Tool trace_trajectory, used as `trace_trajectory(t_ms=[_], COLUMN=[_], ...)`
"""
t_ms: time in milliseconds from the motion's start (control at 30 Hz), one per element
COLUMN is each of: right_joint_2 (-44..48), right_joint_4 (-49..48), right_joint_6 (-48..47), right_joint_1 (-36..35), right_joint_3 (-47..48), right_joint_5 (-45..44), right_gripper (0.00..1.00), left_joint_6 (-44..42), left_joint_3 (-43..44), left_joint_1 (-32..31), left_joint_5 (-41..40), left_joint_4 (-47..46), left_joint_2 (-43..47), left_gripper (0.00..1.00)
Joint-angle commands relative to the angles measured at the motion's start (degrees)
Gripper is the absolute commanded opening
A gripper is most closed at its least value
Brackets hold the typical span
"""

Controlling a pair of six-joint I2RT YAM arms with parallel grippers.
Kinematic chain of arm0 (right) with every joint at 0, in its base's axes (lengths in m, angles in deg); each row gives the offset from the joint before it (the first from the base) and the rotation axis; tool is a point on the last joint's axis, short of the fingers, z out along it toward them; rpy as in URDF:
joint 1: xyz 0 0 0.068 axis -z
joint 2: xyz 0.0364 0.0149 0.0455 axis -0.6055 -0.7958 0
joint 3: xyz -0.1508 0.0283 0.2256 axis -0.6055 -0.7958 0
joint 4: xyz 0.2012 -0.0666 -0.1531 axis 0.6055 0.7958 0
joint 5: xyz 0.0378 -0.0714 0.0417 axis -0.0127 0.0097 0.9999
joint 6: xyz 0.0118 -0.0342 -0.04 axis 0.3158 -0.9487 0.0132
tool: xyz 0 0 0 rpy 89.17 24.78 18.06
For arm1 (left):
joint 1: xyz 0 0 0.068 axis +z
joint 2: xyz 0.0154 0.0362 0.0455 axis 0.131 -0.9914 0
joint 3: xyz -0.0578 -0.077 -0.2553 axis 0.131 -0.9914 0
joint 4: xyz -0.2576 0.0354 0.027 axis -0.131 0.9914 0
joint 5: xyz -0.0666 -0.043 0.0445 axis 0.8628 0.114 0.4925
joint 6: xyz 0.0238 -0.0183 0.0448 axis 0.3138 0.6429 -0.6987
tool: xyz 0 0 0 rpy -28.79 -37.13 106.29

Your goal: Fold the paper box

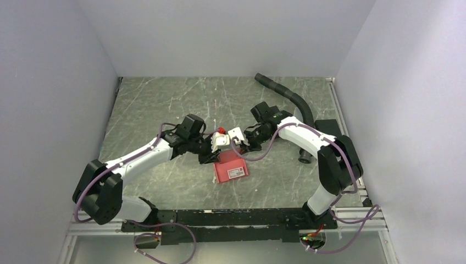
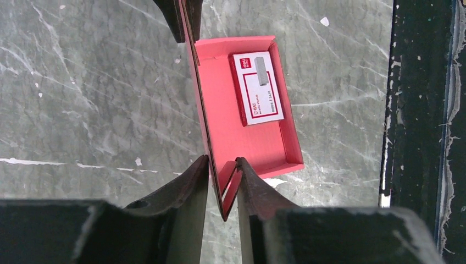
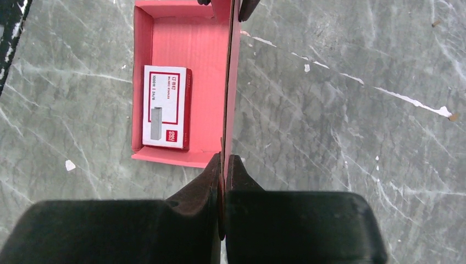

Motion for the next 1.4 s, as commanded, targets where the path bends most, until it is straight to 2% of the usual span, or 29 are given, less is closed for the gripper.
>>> trace_trajectory(t_ms=[0, 233, 400, 600, 800, 1100, 1200, 1367], right_joint_2=[4.2, 5.7, 7.0, 9.0, 10.7, 12.8, 13.4, 14.5], right_joint_4=[-2.8, -8.2, -13.6, -18.1, -18.4, -14.2, -13.7, -12.7], right_joint_6=[-2.7, -1.1, 0.9, 1.4, -0.8, -4.9, -5.4, -5.9], right_joint_1=[-1.0, -2.9, -3.6, -3.8, -4.7, -5.9, -6.6, -7.8], right_joint_3=[-1.5, -5.3, -7.5, -10.3, -13.0, -15.1, -16.2, -17.6], right_joint_5=[0.1, -3.8, -7.4, -11.2, -12.7, -12.2, -12.6, -13.1], right_gripper=[0.00, 0.00, 0.00, 0.00, 0.00, 0.00, 0.04, 0.20], left_joint_6=[3.2, 4.2, 4.2, 3.5, 3.7, 4.4, 4.8, 5.1], left_joint_3=[-1.6, -4.2, -7.4, -10.9, -11.9, -13.3, -13.8, -13.7], left_joint_1=[-1.3, -3.4, -4.7, -6.0, -8.8, -13.8, -15.7, -18.3], left_joint_5=[-0.1, -3.5, -9.0, -11.1, -14.0, -21.0, -22.9, -25.6], left_joint_4=[-5.0, -8.2, -14.2, -21.0, -23.3, -26.6, -27.5, -28.4], left_joint_2=[1.2, 1.5, 3.6, 4.7, 3.5, 2.8, 2.3, 0.3], left_gripper=[0.31, 0.35, 0.32, 0.28, 0.25, 0.26, 0.28, 0.32])
